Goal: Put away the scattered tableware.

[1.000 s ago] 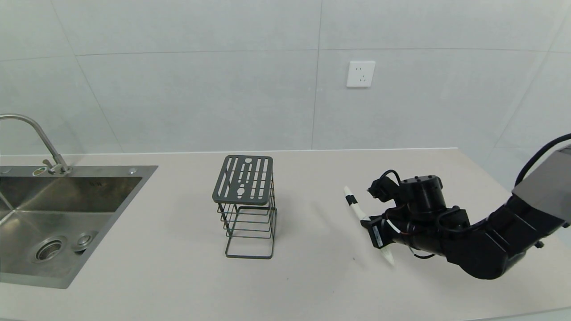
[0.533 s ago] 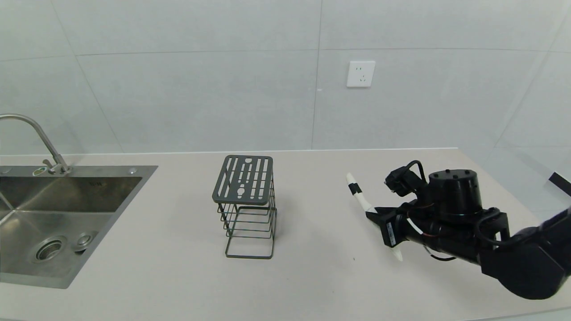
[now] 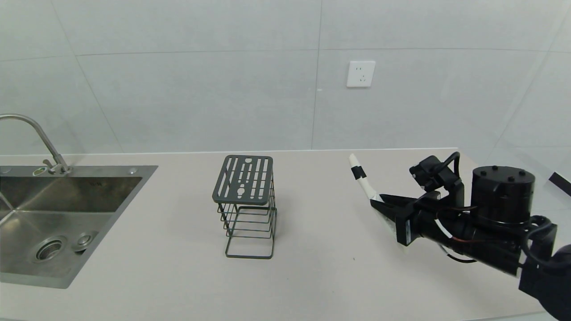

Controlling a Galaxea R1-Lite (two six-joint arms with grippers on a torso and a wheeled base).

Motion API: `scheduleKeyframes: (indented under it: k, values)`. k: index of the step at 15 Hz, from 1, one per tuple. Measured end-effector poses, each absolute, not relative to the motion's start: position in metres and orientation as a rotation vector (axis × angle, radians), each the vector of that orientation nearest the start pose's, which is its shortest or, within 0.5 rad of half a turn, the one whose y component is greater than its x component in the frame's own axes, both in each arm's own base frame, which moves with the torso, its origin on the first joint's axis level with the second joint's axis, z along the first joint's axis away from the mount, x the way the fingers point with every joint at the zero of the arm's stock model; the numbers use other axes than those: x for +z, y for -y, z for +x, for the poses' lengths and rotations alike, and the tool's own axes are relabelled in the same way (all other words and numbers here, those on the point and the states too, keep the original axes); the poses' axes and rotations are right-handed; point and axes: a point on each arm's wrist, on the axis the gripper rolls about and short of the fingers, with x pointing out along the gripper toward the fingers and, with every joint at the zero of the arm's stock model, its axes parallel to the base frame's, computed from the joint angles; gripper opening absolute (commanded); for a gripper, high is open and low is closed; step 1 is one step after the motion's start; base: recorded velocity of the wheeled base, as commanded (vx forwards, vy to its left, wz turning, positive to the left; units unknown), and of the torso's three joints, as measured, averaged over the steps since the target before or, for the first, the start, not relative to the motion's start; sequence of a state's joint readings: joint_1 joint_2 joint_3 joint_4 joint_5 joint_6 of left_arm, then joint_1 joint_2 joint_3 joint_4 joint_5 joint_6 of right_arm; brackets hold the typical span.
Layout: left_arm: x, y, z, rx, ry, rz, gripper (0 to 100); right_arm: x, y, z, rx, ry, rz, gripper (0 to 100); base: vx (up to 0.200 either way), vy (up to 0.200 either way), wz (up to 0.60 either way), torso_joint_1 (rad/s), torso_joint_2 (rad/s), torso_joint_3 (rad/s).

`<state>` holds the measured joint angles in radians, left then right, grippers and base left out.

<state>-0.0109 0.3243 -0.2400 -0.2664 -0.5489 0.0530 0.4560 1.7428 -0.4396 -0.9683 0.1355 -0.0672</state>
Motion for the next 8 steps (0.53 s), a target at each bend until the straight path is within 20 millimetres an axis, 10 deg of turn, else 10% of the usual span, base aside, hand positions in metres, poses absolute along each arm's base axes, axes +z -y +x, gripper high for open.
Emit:
scheduleKeyframes:
  k: [8]
  values:
    - [0.196, 0.035, 0.086, -0.955, 0.059, 0.147, 100, 0.134, -0.128, 0.227, 0.702, -0.183, -0.102, 0, 0.0, 0.0, 0.0, 0.0, 0.0, 0.0]
